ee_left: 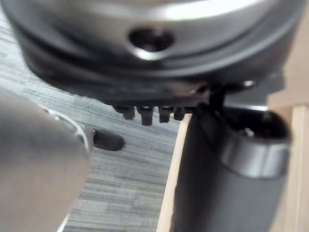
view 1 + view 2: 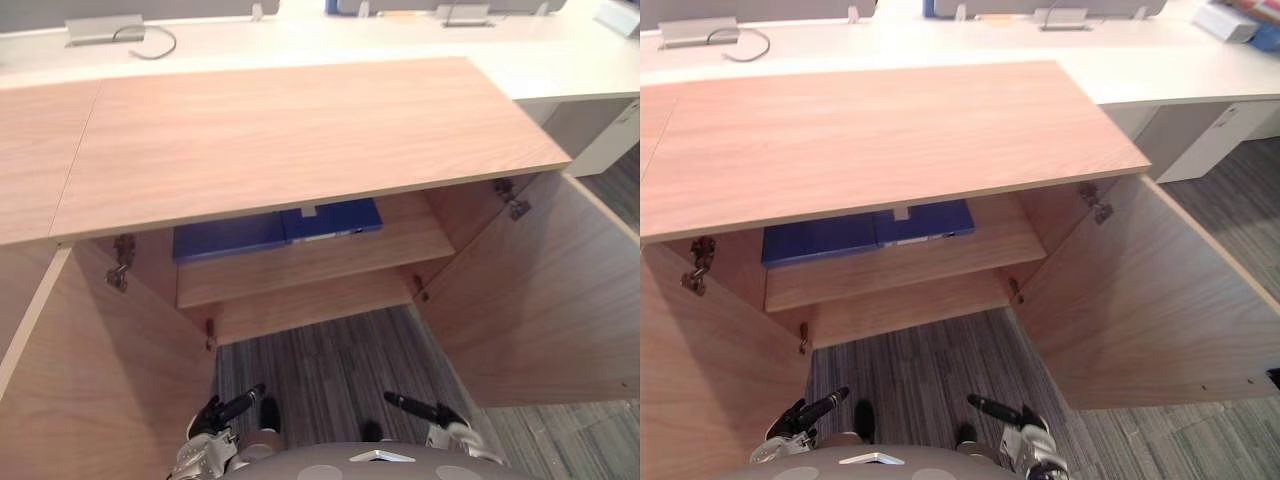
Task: Walk over to the cabinet, pick up the folder, carry it to the office cabinet, place the folder inside the office cabinet, then close the office cabinet door
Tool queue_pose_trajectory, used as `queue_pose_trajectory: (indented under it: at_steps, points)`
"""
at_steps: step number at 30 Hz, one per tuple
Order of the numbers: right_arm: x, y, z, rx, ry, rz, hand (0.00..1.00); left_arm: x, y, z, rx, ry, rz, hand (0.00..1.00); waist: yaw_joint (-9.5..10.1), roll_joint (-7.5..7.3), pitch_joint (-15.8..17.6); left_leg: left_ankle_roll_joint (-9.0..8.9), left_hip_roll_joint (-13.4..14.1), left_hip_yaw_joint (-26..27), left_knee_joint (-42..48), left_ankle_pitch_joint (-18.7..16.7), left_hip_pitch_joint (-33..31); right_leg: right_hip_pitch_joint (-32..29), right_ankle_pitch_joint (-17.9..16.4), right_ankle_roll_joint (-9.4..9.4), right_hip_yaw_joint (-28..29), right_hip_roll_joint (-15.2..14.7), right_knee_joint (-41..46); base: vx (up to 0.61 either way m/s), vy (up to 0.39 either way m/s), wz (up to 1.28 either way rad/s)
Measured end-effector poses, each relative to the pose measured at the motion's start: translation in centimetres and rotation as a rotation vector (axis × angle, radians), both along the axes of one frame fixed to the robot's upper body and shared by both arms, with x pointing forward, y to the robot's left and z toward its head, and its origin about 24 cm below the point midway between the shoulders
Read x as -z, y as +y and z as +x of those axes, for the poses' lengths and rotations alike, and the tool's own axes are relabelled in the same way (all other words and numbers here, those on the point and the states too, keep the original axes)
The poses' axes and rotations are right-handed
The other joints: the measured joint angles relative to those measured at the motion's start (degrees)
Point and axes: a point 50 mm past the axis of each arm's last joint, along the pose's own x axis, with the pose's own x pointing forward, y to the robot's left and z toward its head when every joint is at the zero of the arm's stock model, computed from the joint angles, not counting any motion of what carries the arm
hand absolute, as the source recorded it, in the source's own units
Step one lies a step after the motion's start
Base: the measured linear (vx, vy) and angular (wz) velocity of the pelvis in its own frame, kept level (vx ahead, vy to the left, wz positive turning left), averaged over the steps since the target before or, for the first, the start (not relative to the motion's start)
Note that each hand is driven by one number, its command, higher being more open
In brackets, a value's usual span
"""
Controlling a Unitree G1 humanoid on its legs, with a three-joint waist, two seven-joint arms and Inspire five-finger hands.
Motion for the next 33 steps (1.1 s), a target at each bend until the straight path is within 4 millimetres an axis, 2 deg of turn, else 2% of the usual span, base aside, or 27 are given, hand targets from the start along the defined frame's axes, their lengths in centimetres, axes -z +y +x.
queue_pose_trajectory:
  at_steps: [2,7,13,15,16,17,18,19,21,22,24,27,28,29,30,32,33]
  points:
    - [0.2,0.2,-1.3,0.082,0.018,0.021,1.0,0.1,-0.5,0.2,0.079,0.018,0.017,1.0,-0.04,0.32,-0.7,-0.04,0.0,1.2,0.0,-0.6,0.7,0.0,0.1,0.05,1.2,0.0,-0.3,0.04,0.013,-0.38]
    - [0.2,0.1,-1.4,0.094,0.009,0.011,1.0,0.2,-2.0,0.8,0.336,0.046,0.064,1.0,-1.44,1.81,-2.0,-0.29,-0.2,4.6,0.2,-2.1,3.1,0.9,1.0,0.57,4.6,-0.1,-1.2,0.05,0.018,-0.34]
    - [0.2,0.1,-1.5,0.1,0.01,0.013,1.0,0.4,-2.3,0.4,0.408,0.081,0.079,1.0,-1.61,1.79,-2.3,0.07,0.0,6.7,0.3,-2.9,5.8,1.9,1.4,0.23,8.1,0.3,-2.2,0.05,-0.005,-0.33]
    - [0.2,0.1,-1.4,0.114,0.007,0.017,1.0,0.5,-1.9,0.3,0.383,0.087,0.081,1.0,-1.68,1.59,-1.4,-0.19,1.3,8.1,5.4,-6.3,5.2,2.1,1.1,-0.2,9.1,0.7,-1.0,0.01,-0.013,-0.45]
    - [0.2,0.0,-1.3,0.118,0.001,0.017,1.0,0.3,-1.7,0.6,0.341,0.076,0.082,1.0,-1.49,2.01,-0.4,-0.49,4.0,8.5,14.7,-11.5,2.4,2.0,0.4,-1.27,9.8,1.7,0.6,-0.03,-0.044,-0.6]
    - [0.2,-0.2,-1.3,0.141,-0.005,0.014,1.0,0.3,-1.5,0.7,0.288,0.069,0.074,1.0,-1.32,2.71,0.3,-0.58,6.9,6.6,23.7,-16.2,-0.5,1.5,0.0,-1.73,11.3,3.4,1.9,-0.04,-0.038,-0.7]
    - [0.1,-0.4,-1.2,0.156,-0.01,0.012,1.0,0.3,-1.6,0.7,0.255,0.062,0.063,1.0,-0.93,3.55,0.6,-0.14,7.8,3.6,27.2,-17.9,-1.7,1.2,-0.2,-1.49,12.4,4.3,2.4,-0.04,0.018,-0.97]
    - [0.0,-1.0,-1.1,0.177,-0.02,0.002,1.0,0.4,-1.8,0.6,0.199,0.053,0.041,1.0,0.01,5.16,1.3,-0.08,9.0,-2.1,32.3,-20.8,-3.0,0.6,-0.2,-1.32,15.0,6.2,3.4,-0.04,0.067,-0.96]
    - [-0.1,-1.5,-0.9,0.195,-0.036,-0.016,1.0,0.4,-2.0,0.4,0.148,0.054,0.024,1.0,0.19,6.35,1.6,-0.17,9.1,-8.7,37.0,-24.1,-3.9,-0.3,-0.3,-0.84,18.6,7.9,4.4,-0.08,0.168,-1.14]
    - [-0.2,-1.6,-0.7,0.197,-0.045,-0.018,1.0,0.5,-2.2,0.2,0.126,0.054,0.011,1.0,0.25,6.69,1.6,-0.76,8.8,-11.6,38.6,-26.0,-4.1,-1.5,-0.5,-0.51,21.0,8.8,5.1,-0.1,0.21,-1.06]
    - [-0.2,-1.5,-0.6,0.197,-0.051,-0.018,1.0,0.5,-2.2,0.2,0.116,0.049,0.011,1.0,0.18,7.15,1.4,-1.72,7.9,-14.1,37.9,-29.0,-3.7,-3.1,-0.2,0.02,23.8,9.5,5.6,-0.09,0.167,-0.84]
    - [0.0,-0.8,-1.0,0.212,-0.04,0.005,1.0,0.3,-1.2,0.1,0.098,0.042,0.034,1.0,0.09,4.82,0.9,-0.98,5.8,-11.6,36.5,-29.3,-3.8,-4.9,0.4,0.02,26.8,7.8,5.3,-0.07,0.159,-0.51]
    - [0.0,-0.5,-1.0,0.202,-0.039,0.012,1.0,0.2,-1.1,0.3,0.102,0.037,0.04,1.0,0.02,4.28,0.5,-0.63,4.9,-10.0,34.5,-28.7,-2.7,-5.3,1.6,-0.17,27.4,7.0,5.1,-0.03,0.142,-0.43]
    - [0.0,-0.5,-1.0,0.195,-0.041,0.013,1.0,0.2,-1.2,0.4,0.111,0.036,0.041,1.0,0.03,4.22,0.5,-0.42,4.5,-9.3,33.4,-28.3,-2.0,-5.3,2.0,-0.16,27.4,6.6,5.1,0.05,0.108,-0.5]
    - [0.0,-0.6,-1.0,0.189,-0.043,0.017,1.0,0.2,-1.4,0.5,0.144,0.038,0.044,1.0,0.04,4.13,0.1,0.38,3.5,-8.0,30.3,-26.6,-1.0,-6.0,2.9,0.05,27.3,5.8,5.1,0.08,0.051,-0.35]
    - [0.0,-0.6,-1.0,0.187,-0.046,0.017,1.0,0.2,-2.0,0.7,0.209,0.039,0.048,1.0,-0.51,3.81,-1.1,0.84,1.6,-7.4,25.2,-23.9,-0.1,-7.7,3.2,0.1,26.7,4.4,5.1,0.1,0.018,-0.15]
    - [0.0,-0.6,-1.0,0.187,-0.045,0.015,1.0,0.2,-2.4,0.9,0.229,0.036,0.045,1.0,-1.01,4.46,-1.1,0.9,1.3,-7.5,23.5,-23.0,0.5,-7.9,3.4,0.08,26.4,4.2,5.2,0.1,-0.011,0.06]
